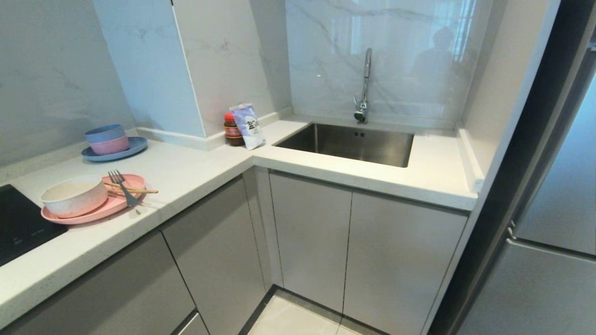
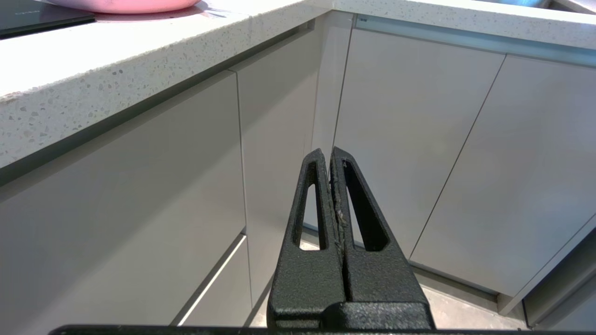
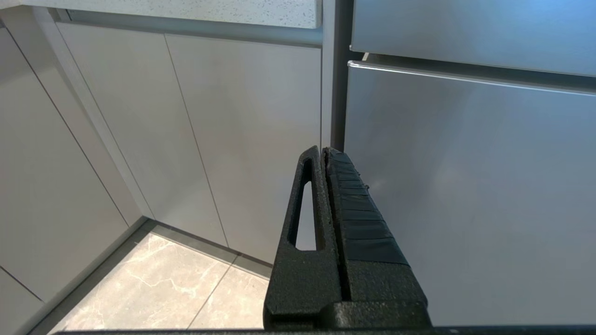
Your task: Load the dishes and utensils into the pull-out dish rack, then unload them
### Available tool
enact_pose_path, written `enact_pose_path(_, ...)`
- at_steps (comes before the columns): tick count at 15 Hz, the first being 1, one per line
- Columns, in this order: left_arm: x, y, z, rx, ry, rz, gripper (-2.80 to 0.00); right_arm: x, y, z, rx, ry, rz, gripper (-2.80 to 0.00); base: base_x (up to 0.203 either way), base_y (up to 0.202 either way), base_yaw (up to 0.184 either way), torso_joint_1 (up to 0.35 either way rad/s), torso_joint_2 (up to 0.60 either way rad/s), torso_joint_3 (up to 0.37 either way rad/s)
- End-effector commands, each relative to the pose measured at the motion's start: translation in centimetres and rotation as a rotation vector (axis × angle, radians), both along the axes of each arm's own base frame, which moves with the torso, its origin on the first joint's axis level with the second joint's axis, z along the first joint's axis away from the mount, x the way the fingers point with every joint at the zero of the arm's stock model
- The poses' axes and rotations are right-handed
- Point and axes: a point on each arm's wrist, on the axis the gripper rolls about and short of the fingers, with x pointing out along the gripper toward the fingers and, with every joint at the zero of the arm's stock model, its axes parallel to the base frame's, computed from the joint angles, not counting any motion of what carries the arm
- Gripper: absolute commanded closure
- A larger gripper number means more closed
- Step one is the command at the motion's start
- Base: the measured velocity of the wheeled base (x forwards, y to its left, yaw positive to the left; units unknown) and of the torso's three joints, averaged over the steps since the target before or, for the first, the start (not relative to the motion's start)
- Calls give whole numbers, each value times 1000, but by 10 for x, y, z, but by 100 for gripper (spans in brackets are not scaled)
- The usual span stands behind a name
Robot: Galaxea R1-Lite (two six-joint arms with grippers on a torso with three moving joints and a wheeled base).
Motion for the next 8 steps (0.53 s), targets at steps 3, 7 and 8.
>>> enact_pose_path(3, 1, 0, -2, -1, 9, 0, 0, 0, 0, 0, 0, -1, 0, 0, 0, 0, 0, 0, 0, 0)
enact_pose_path(7, 1, 0, -2, -1, 9, 0, 0, 0, 0, 0, 0, -1, 0, 0, 0, 0, 0, 0, 0, 0)
enact_pose_path(8, 1, 0, -2, -1, 9, 0, 0, 0, 0, 0, 0, -1, 0, 0, 0, 0, 0, 0, 0, 0)
